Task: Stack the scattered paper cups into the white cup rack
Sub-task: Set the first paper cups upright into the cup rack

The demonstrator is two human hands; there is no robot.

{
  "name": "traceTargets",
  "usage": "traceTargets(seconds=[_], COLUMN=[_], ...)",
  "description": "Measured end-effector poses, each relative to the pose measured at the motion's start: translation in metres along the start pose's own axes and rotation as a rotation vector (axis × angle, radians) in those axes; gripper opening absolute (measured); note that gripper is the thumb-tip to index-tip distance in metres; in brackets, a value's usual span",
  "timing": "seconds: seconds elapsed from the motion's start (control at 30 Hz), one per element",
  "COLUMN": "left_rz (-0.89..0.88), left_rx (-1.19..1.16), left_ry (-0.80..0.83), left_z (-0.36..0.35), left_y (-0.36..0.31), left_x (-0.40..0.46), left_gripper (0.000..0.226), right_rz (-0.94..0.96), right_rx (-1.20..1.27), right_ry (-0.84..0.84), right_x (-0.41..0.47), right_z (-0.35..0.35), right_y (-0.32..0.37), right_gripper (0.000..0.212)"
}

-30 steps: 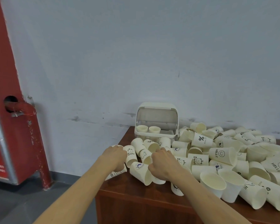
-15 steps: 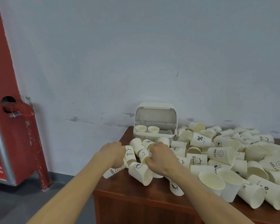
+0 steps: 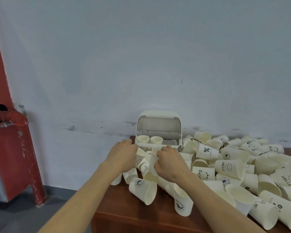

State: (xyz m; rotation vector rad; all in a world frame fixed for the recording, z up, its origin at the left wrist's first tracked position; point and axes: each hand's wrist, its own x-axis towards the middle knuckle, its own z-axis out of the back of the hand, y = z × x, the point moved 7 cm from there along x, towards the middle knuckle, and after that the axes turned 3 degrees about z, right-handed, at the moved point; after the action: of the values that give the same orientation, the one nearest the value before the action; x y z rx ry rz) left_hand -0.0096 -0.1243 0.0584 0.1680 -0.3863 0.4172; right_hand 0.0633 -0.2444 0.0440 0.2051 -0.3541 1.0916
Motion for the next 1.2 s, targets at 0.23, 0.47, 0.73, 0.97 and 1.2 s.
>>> traceTargets(seconds=[0.23,0.47,0.73,0.97,1.2], left_rz=[-0.001,0.047,0.165,0.149,0.065], left_rx=[-0.130,-0.204,-0.243,-0.216,-0.159], left_ry=[-0.229,-0.346,-0.309,-0.290,-0.252], left_z=[0.003,-0.018,-0.045,-0.074,-0.107], left_y=[0.004,0.018,0.037,0.037,0.038], left_x=[0.026,0.063,0.136,0.179,0.197], left_gripper=[0.016,0.005,0.020,0.009,0.018], right_rz=[0.009,-0.041,-0.062,-0.092,-0.131], right_rx=[-0.070,-0.121,-0.093,-0.103,-0.124], right_ry=[-0.089,-0.216,-0.246,-0.276,-0.160], right_x=[0.023,0.063,0.120,0.160,0.181], right_z=[-0.010,-0.027,-0.043,-0.060,-0.092], right_y=[-0.028,-0.059,-0.092,-0.113,-0.119], right_gripper=[0.021,0.009,0.012,0.011,0.014])
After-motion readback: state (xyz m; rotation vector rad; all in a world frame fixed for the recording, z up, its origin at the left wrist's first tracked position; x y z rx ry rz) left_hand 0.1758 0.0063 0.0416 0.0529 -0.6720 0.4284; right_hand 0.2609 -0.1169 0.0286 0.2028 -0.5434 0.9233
